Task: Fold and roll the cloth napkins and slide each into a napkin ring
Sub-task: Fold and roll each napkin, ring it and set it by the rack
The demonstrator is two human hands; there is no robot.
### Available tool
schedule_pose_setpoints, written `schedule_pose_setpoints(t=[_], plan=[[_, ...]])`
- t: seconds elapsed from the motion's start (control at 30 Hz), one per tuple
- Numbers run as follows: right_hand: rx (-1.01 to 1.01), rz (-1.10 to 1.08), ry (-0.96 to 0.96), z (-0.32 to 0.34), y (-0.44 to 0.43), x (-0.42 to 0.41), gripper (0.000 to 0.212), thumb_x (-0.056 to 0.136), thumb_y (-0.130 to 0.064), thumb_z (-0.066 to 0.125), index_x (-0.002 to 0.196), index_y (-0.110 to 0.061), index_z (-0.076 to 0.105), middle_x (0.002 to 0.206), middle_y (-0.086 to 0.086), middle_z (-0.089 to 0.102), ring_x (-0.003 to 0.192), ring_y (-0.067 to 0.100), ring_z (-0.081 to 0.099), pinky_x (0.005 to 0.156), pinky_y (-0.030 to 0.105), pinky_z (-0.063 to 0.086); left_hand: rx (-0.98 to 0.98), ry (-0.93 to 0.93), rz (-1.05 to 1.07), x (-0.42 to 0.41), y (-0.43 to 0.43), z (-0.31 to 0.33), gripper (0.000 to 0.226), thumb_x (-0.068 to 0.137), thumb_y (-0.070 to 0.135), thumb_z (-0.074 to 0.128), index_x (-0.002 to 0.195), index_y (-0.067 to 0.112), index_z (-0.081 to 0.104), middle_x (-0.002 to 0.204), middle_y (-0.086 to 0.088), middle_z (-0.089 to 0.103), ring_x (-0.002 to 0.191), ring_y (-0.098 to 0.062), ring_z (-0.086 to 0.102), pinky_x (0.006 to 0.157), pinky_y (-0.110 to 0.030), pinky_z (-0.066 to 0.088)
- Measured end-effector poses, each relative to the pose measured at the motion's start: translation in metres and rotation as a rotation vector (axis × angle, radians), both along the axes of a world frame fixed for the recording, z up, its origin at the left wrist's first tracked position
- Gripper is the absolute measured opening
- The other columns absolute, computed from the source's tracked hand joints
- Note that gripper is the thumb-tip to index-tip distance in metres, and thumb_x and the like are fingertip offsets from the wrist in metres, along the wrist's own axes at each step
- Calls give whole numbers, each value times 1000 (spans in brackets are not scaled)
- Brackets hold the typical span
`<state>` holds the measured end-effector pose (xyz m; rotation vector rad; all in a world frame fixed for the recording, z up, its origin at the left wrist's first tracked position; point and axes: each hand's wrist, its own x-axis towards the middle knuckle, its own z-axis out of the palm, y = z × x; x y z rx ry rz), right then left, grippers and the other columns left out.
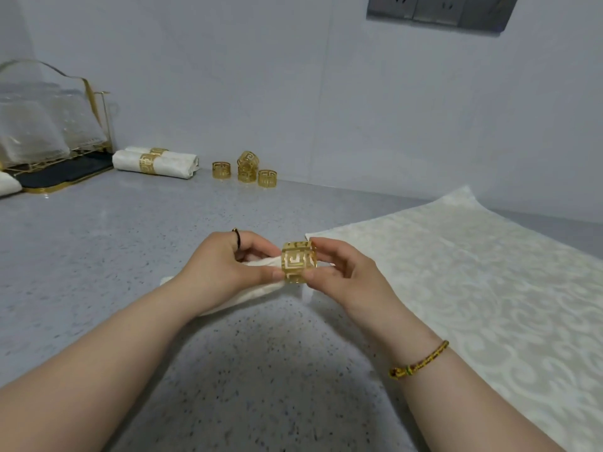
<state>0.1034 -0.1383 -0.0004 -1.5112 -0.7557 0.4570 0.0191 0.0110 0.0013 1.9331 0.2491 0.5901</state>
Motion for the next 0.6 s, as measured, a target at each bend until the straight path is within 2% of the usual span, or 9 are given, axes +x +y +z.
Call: schedule_pose_setpoints(t=[0.07,0.13,0.23,0.33,0.37,0.4,0.47,0.53,0.6], plan=[[-16,35,-5,1,-1,1,40,80,4,62,116,-11,53,108,2,59,78,5,59,78,15,49,-31,2,-36,1,-2,0,38,64,-6,76,82,22,57,65,5,65,56,3,57,59,-7,47],[-41,61,14,-1,-1,2,37,81,5,61,111,-15,52,106,2,59,80,5,59,79,16,49,-48,27,-81,2,-1,-4,55,62,-7,77,93,29,48,68,3,65,61,-3,59,61,-11,48],[-57,73,91,-8,-1,5,33,80,6,60,105,-14,50,106,8,60,83,13,59,87,27,48,9,93,-141,2,0,-8,69,59,6,82,102,40,39,89,6,56,67,-5,59,69,-15,49],[-60,60,143,-12,3,2,31,79,6,62,96,-17,51,106,13,61,90,22,58,94,40,46,166,163,-118,0,-8,-8,76,62,10,82,105,48,31,105,14,43,77,-9,59,65,-10,47],[-45,62,153,-13,5,-1,31,79,7,62,95,-18,51,104,13,61,88,23,58,91,40,48,238,163,-82,0,-11,-8,79,61,14,82,108,49,28,107,15,40,80,-8,56,65,-9,46],[-18,69,170,-15,7,-4,30,80,7,61,94,-17,50,101,12,61,83,23,58,83,36,50,305,156,-42,1,-13,-8,83,60,20,83,113,49,25,108,14,37,82,-4,52,66,-8,44],[19,65,202,-16,10,-7,25,82,4,59,96,-14,50,95,9,61,74,19,58,69,26,51,416,153,6,2,-15,-8,84,60,30,82,126,39,31,106,16,35,83,6,45,67,-4,38],[12,55,256,-15,10,-6,13,85,-2,57,93,-11,53,89,9,62,72,16,60,65,21,52,544,199,-11,2,-15,-7,75,63,36,80,127,31,42,96,26,36,83,7,45,70,0,35],[2,40,320,-13,9,-5,6,87,-2,55,85,-7,53,81,9,61,69,14,60,61,18,54,651,234,-30,2,-15,-6,65,66,41,77,123,30,48,91,28,38,88,3,47,73,-4,35]])
